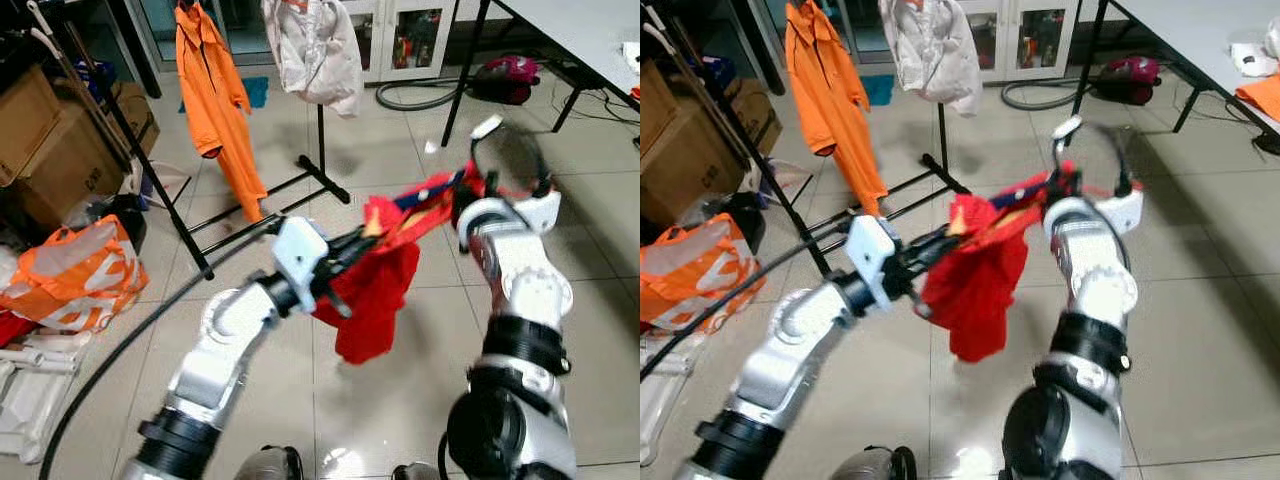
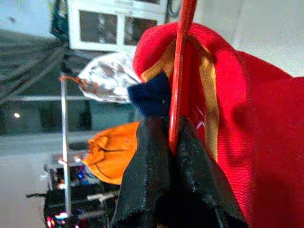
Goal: Hang hanger
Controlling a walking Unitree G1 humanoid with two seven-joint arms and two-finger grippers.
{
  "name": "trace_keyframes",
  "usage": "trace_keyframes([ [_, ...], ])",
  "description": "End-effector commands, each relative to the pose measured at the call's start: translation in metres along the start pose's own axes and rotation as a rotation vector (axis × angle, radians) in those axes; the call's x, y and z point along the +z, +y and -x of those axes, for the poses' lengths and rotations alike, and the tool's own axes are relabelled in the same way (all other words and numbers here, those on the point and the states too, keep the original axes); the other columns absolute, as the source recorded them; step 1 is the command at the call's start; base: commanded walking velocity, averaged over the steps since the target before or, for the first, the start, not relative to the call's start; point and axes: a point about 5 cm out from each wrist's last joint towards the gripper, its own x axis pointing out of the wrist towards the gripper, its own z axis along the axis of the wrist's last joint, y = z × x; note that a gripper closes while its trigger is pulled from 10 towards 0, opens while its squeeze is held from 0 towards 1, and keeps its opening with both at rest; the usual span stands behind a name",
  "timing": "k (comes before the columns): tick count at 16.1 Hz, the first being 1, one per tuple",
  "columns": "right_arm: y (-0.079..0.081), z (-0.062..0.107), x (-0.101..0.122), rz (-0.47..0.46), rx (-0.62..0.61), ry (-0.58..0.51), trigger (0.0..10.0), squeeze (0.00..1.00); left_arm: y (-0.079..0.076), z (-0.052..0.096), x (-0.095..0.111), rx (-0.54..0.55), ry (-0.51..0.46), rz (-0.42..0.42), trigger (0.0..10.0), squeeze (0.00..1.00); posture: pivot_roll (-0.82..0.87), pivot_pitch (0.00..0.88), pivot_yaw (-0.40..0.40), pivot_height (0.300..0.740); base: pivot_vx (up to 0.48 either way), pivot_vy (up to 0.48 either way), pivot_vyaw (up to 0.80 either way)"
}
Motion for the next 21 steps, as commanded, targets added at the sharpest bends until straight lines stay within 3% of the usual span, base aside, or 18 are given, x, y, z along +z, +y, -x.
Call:
trace_keyframes([
  [1, 0.016, -0.002, -0.017, -0.045, 0.032, 0.003, 10.0, 0.0, -0.004, 0.0, 0.015, -0.018, -0.079, -0.055, 10.0, 0.0, -0.06, 0.089, 0.099, 0.74, 0.0, 0.0, 0.0],
  [3, 0.019, -0.005, -0.01, -0.006, 0.012, -0.064, 10.0, 0.0, -0.017, -0.003, 0.022, -0.048, -0.13, -0.067, 10.0, 0.0, -0.05, 0.094, 0.098, 0.74, 0.0, 0.0, 0.0],
  [5, 0.025, -0.005, -0.008, 0.198, 0.017, -0.128, 10.0, 0.0, -0.02, -0.005, 0.03, -0.048, -0.177, -0.091, 10.0, 0.0, -0.05, 0.094, 0.096, 0.74, 0.0, 0.0, 0.0],
  [7, 0.029, -0.003, -0.006, 0.369, 0.017, -0.185, 10.0, 0.0, -0.019, -0.007, 0.039, -0.051, -0.214, -0.102, 10.0, 0.0, -0.06, 0.092, 0.093, 0.74, 0.0, 0.0, 0.0],
  [10, 0.031, -0.002, -0.01, 0.486, 0.021, -0.207, 10.0, 0.0, -0.01, -0.012, 0.047, -0.027, -0.219, -0.142, 10.0, 0.0, -0.06, 0.091, 0.091, 0.74, 0.0, 0.0, 0.0],
  [14, 0.02, 0.002, -0.024, 0.567, 0.006, -0.175, 10.0, 0.0, 0.026, -0.02, 0.064, 0.064, -0.213, -0.214, 10.0, 0.0, -0.06, 0.091, 0.091, 0.74, 0.0, 0.0, 0.0],
  [16, 0.015, 0.005, -0.029, 0.585, -0.001, -0.151, 10.0, 0.0, 0.052, -0.02, 0.068, 0.161, -0.174, -0.235, 10.0, 0.0, -0.06, 0.095, 0.093, 0.74, 0.0, 0.0, 0.0],
  [21, 0.014, 0.02, -0.048, 0.666, 0.056, -0.036, 10.0, 0.0, 0.092, -0.018, 0.054, 0.394, -0.055, -0.204, 10.0, 0.0, -0.07, 0.094, 0.09, 0.74, 0.0, 0.0, 0.0],
])
